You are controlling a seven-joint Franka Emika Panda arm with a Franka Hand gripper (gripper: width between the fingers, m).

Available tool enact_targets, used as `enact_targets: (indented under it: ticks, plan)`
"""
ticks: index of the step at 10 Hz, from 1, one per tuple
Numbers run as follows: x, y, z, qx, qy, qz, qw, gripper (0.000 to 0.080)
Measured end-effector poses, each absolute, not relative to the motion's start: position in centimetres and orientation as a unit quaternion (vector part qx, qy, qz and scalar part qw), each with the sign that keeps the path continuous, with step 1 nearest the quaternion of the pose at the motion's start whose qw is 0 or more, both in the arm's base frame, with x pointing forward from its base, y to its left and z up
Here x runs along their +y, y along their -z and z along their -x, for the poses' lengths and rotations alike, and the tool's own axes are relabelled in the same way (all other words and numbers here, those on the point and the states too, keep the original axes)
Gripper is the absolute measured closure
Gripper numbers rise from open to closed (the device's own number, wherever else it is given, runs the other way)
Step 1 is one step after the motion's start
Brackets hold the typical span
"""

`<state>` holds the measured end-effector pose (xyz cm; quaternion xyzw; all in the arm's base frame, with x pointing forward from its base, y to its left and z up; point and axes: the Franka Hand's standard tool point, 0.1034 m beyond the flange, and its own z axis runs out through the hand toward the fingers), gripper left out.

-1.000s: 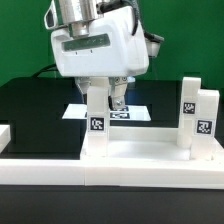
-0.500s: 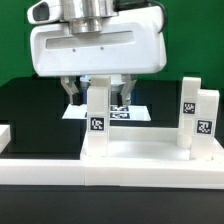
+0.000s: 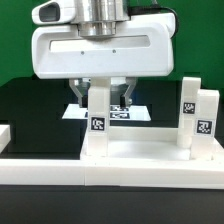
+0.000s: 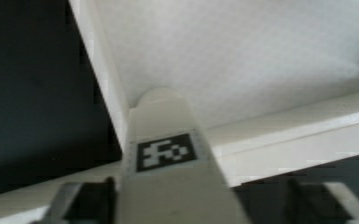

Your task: Assemble desk

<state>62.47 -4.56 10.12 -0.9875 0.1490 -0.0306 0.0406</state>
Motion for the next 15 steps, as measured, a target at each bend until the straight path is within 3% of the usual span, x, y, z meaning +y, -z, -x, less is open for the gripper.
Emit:
enact_targets:
  ticks: [1, 2, 6, 11, 12, 15]
  plan:
    - [-4.9, -10.1, -62.4, 0.2, 0.029, 0.978, 0.04, 0.0408]
    - [-5.0, -10.1, -62.4, 0.224, 0.028, 0.973, 0.041, 0.0505]
    - [-4.8, -10.0, -62.4, 0.453, 0.018, 0.89, 0.053, 0.0505]
    - [-4.3, -10.0, -62.6, 0.707, -0.011, 0.7, 0.098, 0.0505]
    - [-4.1, -9.9, -62.5, 0.702, -0.012, 0.706, 0.089, 0.0505]
    - [-4.1, -10.0, -62.5, 0.763, -0.021, 0.64, 0.091, 0.0505]
